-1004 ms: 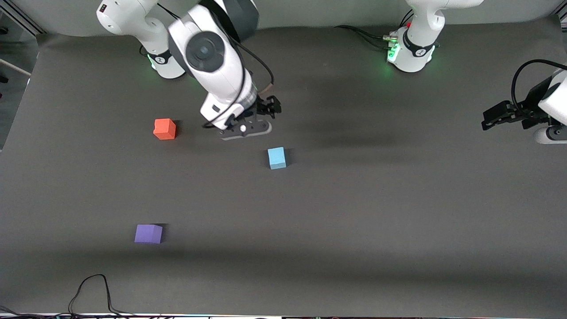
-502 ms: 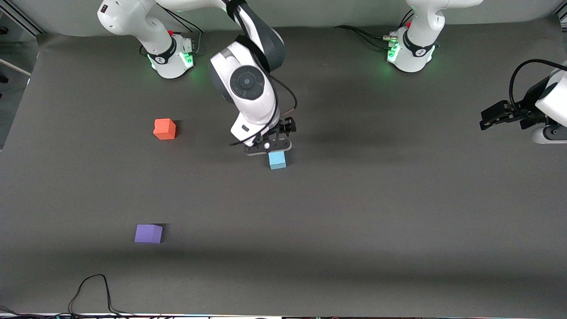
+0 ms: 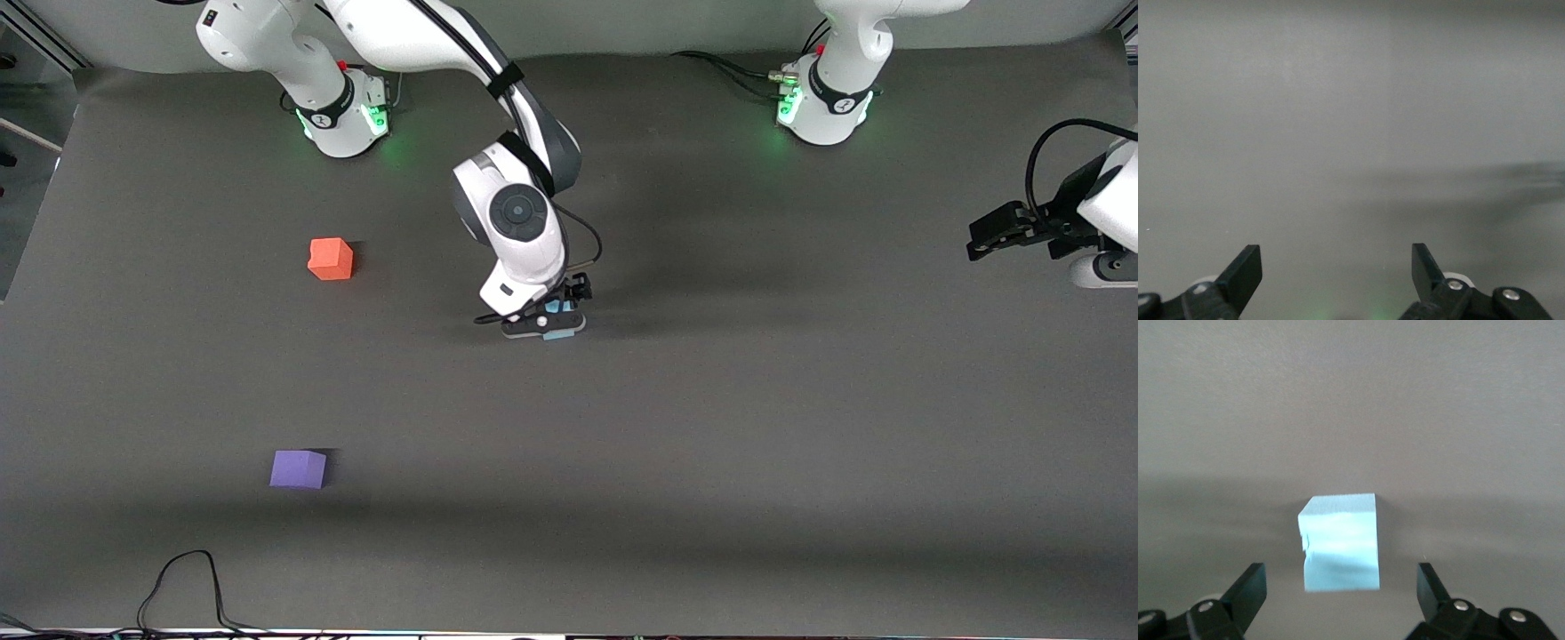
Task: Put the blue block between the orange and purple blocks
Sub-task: 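Lower the right gripper and close it on the blue block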
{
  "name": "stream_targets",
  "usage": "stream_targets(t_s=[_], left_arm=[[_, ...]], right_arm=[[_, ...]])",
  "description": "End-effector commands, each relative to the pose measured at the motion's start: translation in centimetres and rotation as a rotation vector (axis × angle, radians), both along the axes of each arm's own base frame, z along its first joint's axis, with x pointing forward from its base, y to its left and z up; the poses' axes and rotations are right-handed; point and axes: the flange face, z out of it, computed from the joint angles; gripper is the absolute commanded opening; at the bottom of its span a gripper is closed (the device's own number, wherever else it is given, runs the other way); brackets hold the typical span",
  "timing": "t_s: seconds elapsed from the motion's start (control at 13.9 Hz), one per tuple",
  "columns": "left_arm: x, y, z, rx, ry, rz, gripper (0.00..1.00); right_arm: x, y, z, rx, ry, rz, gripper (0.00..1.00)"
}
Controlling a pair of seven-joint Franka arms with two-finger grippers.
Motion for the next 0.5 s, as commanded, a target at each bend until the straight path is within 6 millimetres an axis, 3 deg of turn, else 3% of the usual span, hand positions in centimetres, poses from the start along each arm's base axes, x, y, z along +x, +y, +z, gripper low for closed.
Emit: stream_targets(t_s=[0.0, 0.36, 0.43], left_arm=[[-0.5, 0.0, 0.8, 0.033, -0.006, -0.026, 1.00], [-0.5, 0.3, 0.8, 0.036, -0.002, -0.068, 1.00], [-0.5, 0.2, 0.7, 0.035, 0.001, -0.055, 1.00]], right_arm=[[-0.5, 0.8, -2.9, 0.021, -0.013, 0.006, 1.00], [-0.4, 1.0, -4.3, 0.020, -0.033, 0.005, 1.00], [-0.9, 1.4, -4.3, 0.020, -0.033, 0.006, 0.94]])
